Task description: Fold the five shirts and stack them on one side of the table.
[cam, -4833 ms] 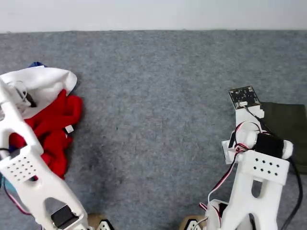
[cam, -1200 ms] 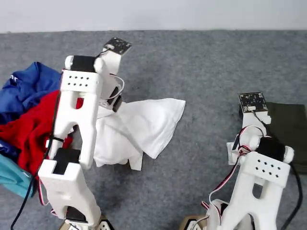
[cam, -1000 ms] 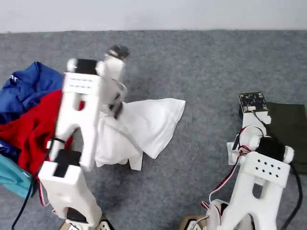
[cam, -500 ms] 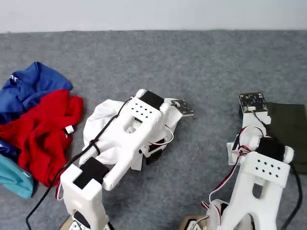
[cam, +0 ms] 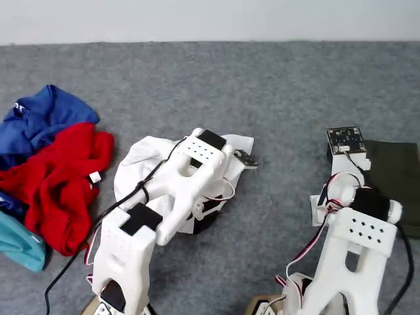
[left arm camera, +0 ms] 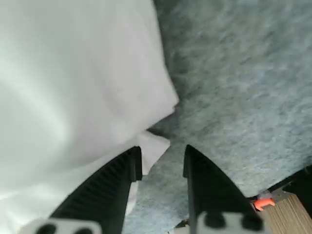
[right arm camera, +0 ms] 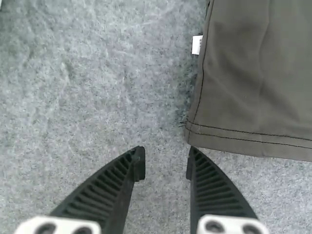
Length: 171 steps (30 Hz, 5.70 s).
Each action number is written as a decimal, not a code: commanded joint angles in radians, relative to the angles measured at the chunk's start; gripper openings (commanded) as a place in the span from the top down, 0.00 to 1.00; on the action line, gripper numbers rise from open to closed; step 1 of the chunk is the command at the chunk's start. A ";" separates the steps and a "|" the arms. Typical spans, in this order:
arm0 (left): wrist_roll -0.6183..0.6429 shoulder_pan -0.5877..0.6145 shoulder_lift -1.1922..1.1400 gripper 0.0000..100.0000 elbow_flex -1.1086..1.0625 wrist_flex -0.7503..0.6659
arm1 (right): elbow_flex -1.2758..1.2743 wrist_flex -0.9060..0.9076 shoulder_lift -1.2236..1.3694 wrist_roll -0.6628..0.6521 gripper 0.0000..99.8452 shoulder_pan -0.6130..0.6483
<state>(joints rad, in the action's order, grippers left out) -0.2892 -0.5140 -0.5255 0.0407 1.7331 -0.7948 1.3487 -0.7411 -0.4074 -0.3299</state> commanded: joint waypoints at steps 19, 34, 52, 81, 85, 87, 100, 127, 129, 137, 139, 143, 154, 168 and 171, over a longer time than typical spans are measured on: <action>-0.009 0.043 0.044 0.86 0.021 0.020 | -0.009 -0.013 0.001 0.006 0.85 -0.012; -0.008 -0.083 0.052 0.86 -0.024 0.023 | -0.009 -0.013 0.001 0.006 0.85 -0.012; -0.011 0.041 -0.046 0.86 -0.012 0.003 | -0.009 -0.013 0.001 0.006 0.85 -0.012; -0.009 0.055 -0.048 0.98 -0.111 -0.215 | -0.009 -0.013 0.001 0.009 0.85 -0.010; -0.006 0.057 -0.028 0.99 -0.084 -0.206 | -0.009 -0.013 0.001 0.009 0.85 -0.010; -0.008 0.057 -0.003 0.99 -0.025 -0.141 | -0.009 -0.013 0.001 0.009 0.85 -0.010; -0.009 0.101 0.354 0.99 0.117 0.023 | -0.009 -0.013 0.001 0.009 0.85 -0.012; -0.005 0.356 1.074 0.99 0.163 0.020 | -0.009 -0.028 0.002 0.011 0.85 0.216; -0.005 0.365 1.129 0.99 0.163 0.020 | -0.009 -0.028 0.002 0.011 0.85 0.272; -0.008 0.408 1.289 0.98 0.163 0.018 | -0.009 -0.045 0.002 0.012 0.85 0.363; -0.008 0.471 1.295 0.98 0.160 0.018 | -0.009 -0.058 0.002 0.012 0.85 0.349; -0.003 0.529 1.295 0.98 0.156 0.018 | -0.009 -0.148 0.002 0.098 0.85 0.321; -0.005 0.535 1.295 0.98 -0.159 -0.002 | 0.387 -0.213 0.452 0.175 0.75 0.335; -0.009 0.529 1.295 0.91 -0.507 -0.003 | 1.410 0.268 1.294 0.169 0.76 0.541; -0.011 0.535 1.301 0.91 -0.542 -0.035 | 1.478 0.381 1.314 0.143 0.76 0.591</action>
<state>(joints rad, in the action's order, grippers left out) -0.2984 0.0199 0.7618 -0.4872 1.7285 0.5754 1.6233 0.5692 -0.2432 0.2133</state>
